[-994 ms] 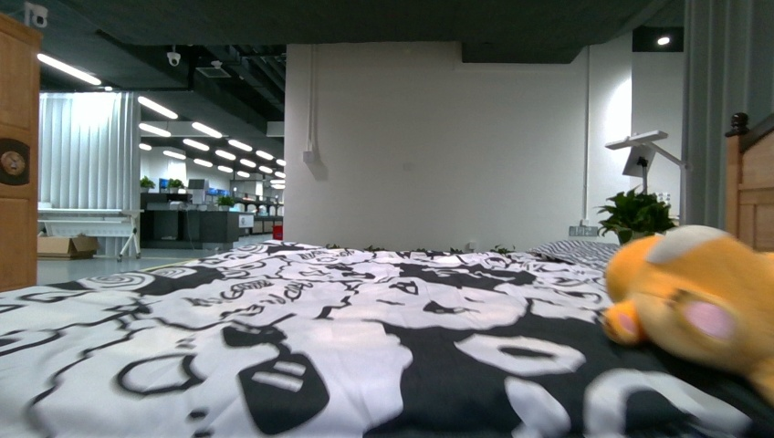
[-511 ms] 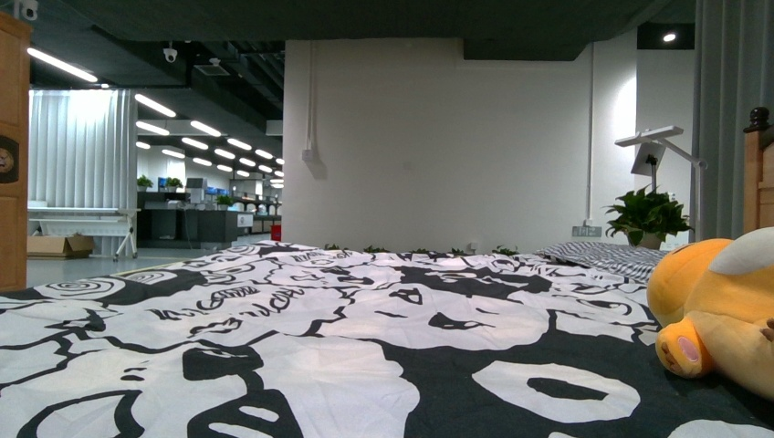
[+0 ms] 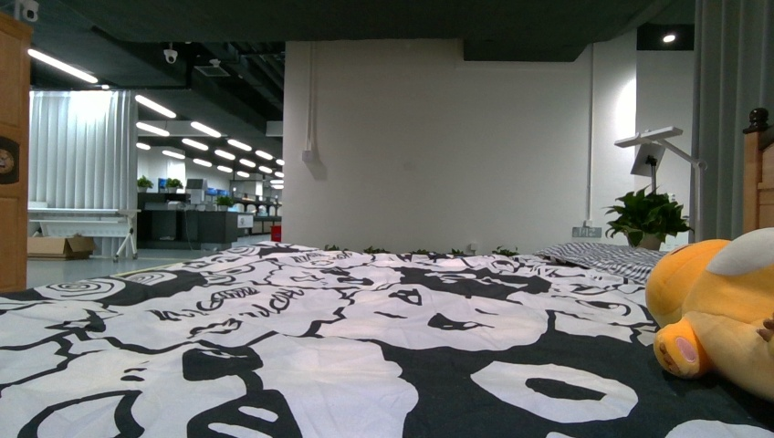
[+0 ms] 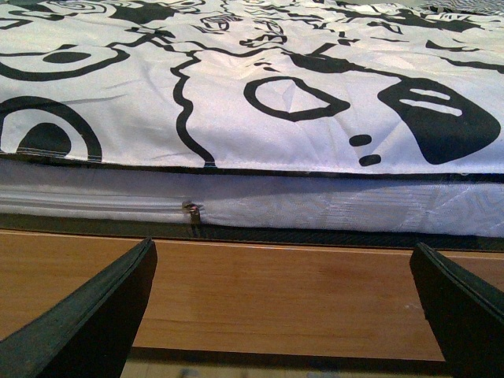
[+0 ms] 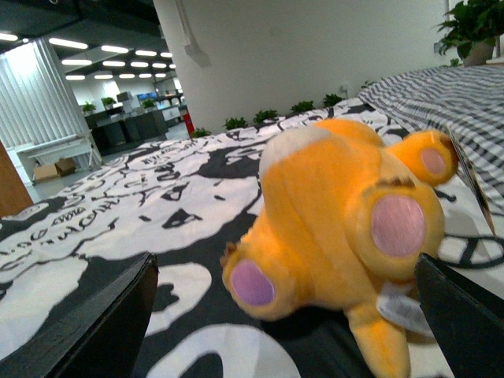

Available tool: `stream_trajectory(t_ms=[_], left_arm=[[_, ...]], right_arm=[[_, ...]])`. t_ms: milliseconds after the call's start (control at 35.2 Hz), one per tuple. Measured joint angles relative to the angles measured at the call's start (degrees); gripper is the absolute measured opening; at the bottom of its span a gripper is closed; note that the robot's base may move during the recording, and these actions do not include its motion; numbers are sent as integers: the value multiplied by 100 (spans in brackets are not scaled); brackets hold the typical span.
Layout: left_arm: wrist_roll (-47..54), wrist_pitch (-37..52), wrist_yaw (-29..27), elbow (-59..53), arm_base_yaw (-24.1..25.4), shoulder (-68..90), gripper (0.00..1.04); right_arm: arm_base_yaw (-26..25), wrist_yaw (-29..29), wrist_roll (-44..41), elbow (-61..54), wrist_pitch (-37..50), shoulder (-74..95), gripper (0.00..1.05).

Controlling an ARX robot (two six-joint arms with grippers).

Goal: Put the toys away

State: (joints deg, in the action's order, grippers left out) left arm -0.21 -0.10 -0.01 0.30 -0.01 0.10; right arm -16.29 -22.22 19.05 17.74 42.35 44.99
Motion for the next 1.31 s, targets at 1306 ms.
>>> stream_trajectory(t_ms=[1306], left_arm=[[0, 0, 0, 0, 0, 0, 98]], right_arm=[[1803, 2391, -3357, 3204, -474, 4186, 98]])
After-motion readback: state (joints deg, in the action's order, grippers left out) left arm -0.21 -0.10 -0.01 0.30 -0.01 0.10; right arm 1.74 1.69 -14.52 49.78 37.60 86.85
